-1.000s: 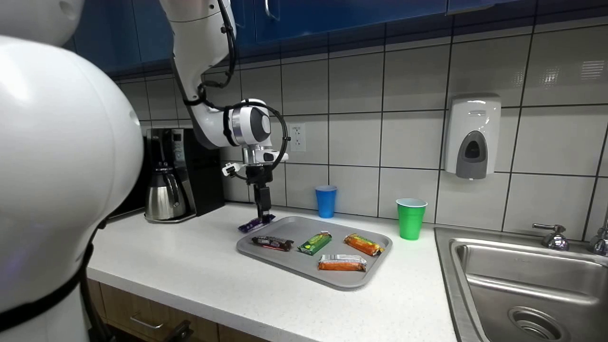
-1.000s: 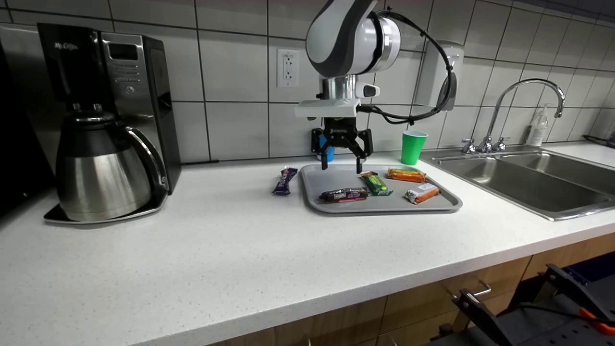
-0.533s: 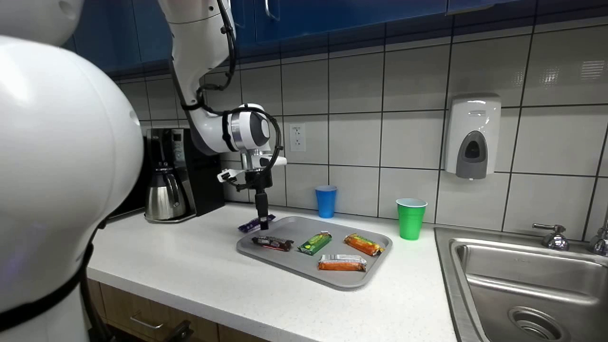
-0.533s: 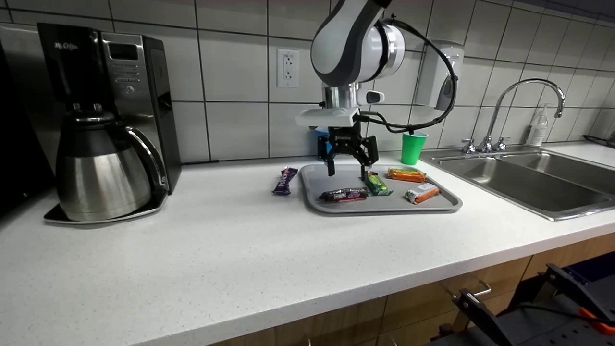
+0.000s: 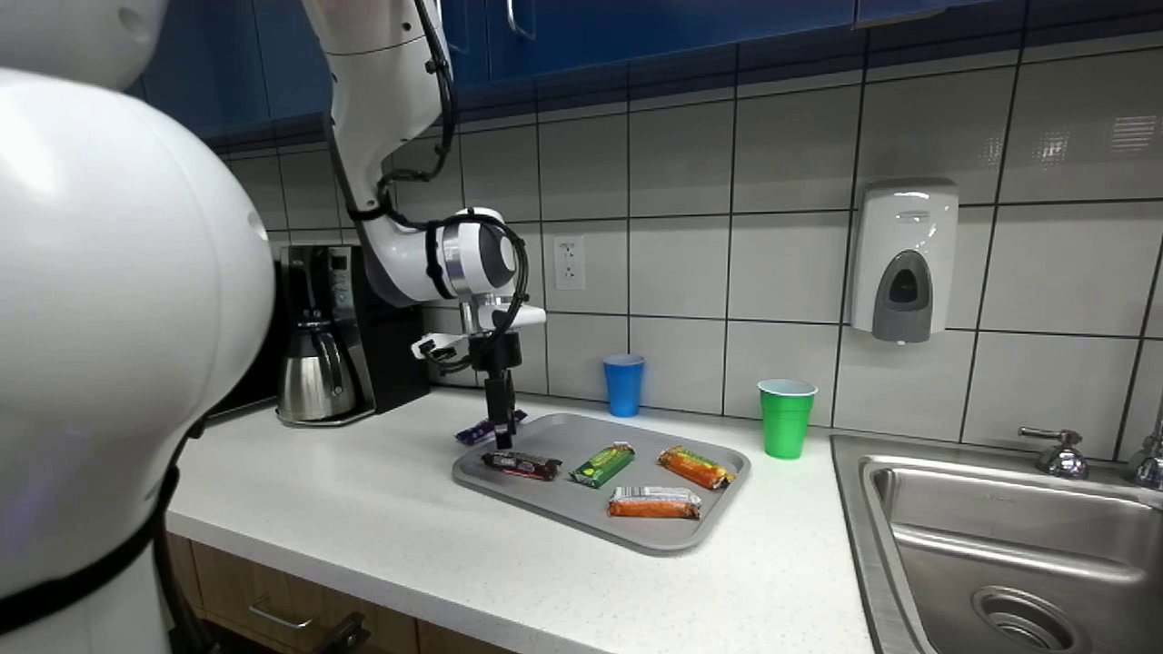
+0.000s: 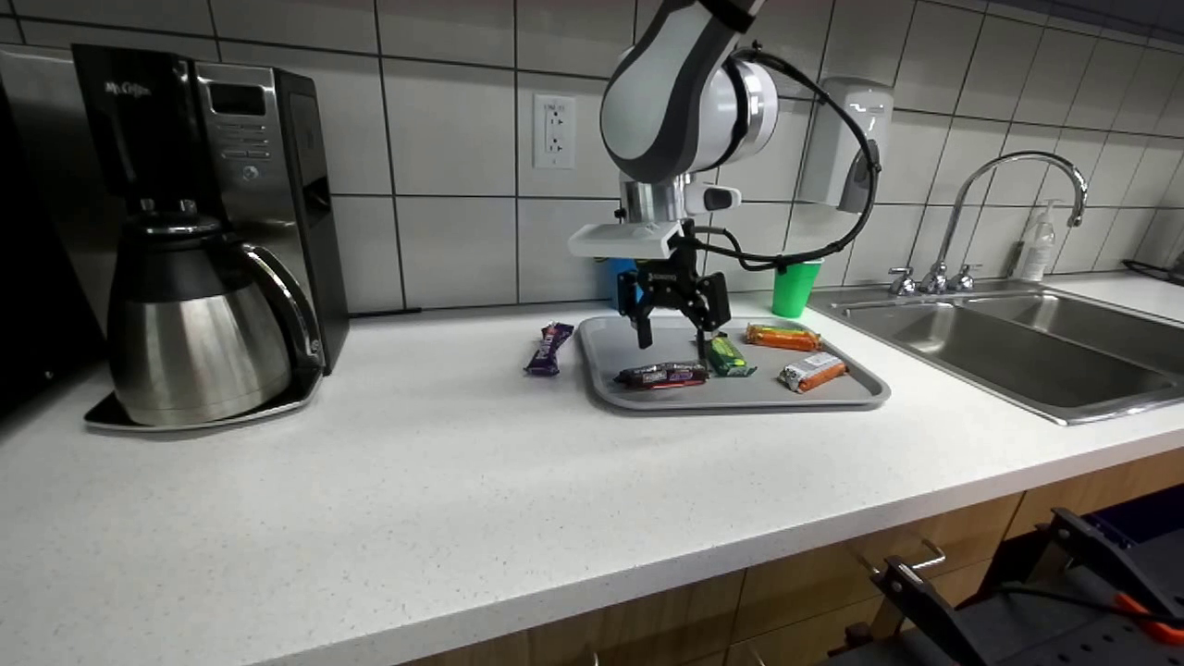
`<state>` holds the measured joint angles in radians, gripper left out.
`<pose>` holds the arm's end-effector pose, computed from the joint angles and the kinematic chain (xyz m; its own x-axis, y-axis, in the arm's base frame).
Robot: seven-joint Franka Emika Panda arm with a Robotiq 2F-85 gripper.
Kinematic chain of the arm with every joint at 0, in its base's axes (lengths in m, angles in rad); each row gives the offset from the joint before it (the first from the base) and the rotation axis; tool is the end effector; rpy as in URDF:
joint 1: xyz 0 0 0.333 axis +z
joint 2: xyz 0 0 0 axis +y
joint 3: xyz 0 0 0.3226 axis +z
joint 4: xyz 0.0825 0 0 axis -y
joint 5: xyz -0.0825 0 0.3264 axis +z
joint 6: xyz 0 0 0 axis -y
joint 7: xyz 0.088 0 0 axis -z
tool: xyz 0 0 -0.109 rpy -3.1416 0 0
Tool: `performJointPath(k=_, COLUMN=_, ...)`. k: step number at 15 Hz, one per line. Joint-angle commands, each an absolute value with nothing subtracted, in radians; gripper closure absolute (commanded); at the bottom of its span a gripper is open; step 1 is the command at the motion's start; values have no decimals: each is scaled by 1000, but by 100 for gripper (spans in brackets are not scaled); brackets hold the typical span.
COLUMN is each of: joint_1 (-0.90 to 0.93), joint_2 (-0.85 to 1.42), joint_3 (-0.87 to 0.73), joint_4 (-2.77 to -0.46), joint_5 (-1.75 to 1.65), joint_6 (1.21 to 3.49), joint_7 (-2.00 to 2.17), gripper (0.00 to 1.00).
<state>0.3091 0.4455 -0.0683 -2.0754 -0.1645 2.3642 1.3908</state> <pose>0.5252 0.1279 0.2503 0.5291 -0.8434 0.0929 -0.8417 -0.5078 0.1837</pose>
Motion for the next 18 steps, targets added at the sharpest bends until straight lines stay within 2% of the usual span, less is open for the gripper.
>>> performJointPath(k=1, joint_1=308, joint_2=466, joint_3=-68, joint_4=-2067, joint_5=-190, joint_6=2376, joint_7=1448, gripper=0)
performJointPath(k=18, joint_1=308, joint_2=547, joint_3=-100, joint_4=-2016, joint_5=-180, joint_6=2452, joint_7=1483, gripper=0)
